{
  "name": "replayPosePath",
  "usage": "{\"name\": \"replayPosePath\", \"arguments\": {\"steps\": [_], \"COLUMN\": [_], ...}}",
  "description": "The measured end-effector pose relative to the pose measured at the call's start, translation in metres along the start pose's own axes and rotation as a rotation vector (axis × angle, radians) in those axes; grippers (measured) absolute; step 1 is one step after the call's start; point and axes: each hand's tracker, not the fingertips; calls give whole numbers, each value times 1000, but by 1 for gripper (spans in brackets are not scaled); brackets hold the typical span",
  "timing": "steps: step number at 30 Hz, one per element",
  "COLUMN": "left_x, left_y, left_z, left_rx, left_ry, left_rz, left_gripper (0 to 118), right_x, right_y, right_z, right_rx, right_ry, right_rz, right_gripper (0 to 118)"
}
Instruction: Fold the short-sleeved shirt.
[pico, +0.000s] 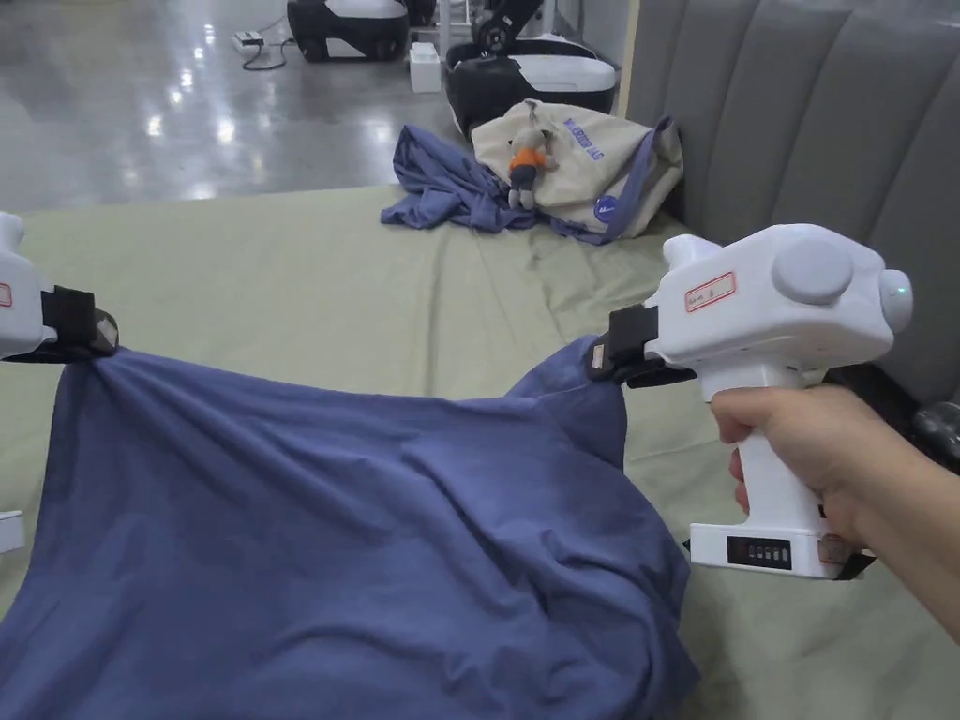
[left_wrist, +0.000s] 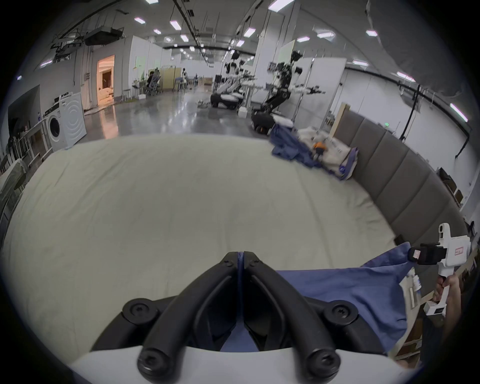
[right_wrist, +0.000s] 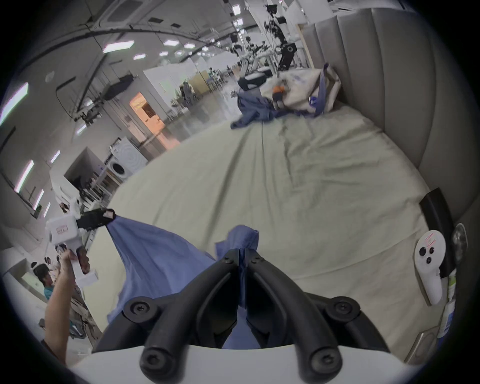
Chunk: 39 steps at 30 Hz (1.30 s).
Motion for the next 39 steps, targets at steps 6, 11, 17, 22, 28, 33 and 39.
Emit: {"name": "replayPosePath", "arguments": {"steps": [6,11,17,22,28,33,39], "left_x": [26,68,128,155,158,153,150], "left_y": [51,114,202,270,318,325,333], "left_z": [87,177,300,395,452,450,418], "left_rx": [155,303,516,688,750,736,679], "left_ry": [-99,-137,-73,21,69,51,48], "left_rz": [55,25,-101,-118,-72,-43,-60], "left_gripper": [4,4,4,4,4,4,4], "right_x": [-41,-92,-172,-243,-308,-330,-335], "right_y": [34,85,175,247,293,304,322], "right_z": [67,138,254,350,424,425,383], "right_rx": [148,278,492,702,845,874,845], "right_ry": [18,29,-15,-120,-174,-238,-185], "right_rz": [89,207,306,404,421,446,426], "right_gripper": [4,3,3,3,3,3,3]}}
